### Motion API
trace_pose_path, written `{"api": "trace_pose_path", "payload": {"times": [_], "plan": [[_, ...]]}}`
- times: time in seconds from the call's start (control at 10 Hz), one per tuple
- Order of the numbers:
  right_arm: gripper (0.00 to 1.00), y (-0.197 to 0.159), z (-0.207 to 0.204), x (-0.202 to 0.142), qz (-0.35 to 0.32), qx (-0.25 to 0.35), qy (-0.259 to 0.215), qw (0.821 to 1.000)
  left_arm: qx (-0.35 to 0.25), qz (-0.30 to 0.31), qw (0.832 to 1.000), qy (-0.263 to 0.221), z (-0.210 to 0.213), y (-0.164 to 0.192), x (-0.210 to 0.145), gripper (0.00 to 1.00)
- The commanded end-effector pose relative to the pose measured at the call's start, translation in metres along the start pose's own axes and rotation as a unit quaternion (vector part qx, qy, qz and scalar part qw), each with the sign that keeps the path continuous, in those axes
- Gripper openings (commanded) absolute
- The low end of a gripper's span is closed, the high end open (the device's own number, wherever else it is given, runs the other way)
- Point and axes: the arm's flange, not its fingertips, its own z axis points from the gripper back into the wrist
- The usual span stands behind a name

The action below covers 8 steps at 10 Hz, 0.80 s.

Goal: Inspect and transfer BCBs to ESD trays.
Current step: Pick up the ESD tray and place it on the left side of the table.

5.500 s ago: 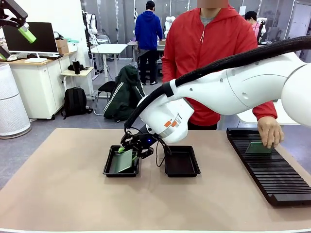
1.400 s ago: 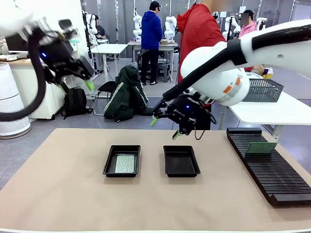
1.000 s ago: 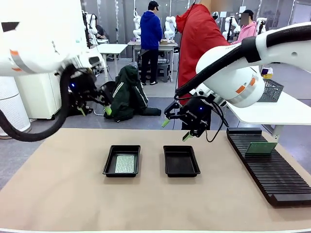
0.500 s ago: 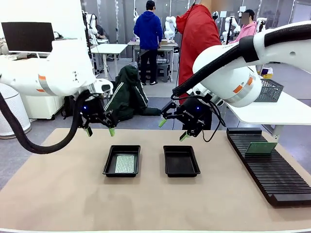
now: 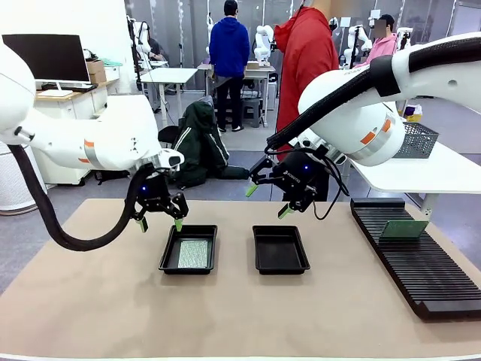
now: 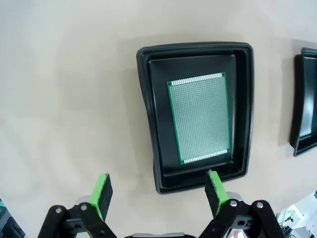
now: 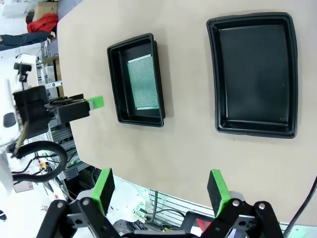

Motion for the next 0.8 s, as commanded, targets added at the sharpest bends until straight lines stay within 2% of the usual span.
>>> {"api": "trace_pose_path", "payload": {"times": [0.0, 0.5, 0.7], "plan": [[1.00, 0.001, -0.001, 0.003, -0.002, -0.004, -0.003, 1.000, 0.027, 0.012, 1.000, -0.008, -0.015, -0.008, 0.011, 1.00], [1.00, 0.001, -0.001, 0.003, -0.002, -0.004, -0.003, 1.000, 0.033, 0.028, 0.999, -0.004, -0.049, -0.005, 0.022, 1.00], [1.00, 0.001, -0.001, 0.003, -0.002, -0.004, -0.003, 1.000, 0.019, 0.030, 0.999, -0.013, -0.045, -0.006, 0.021, 1.00]]}}
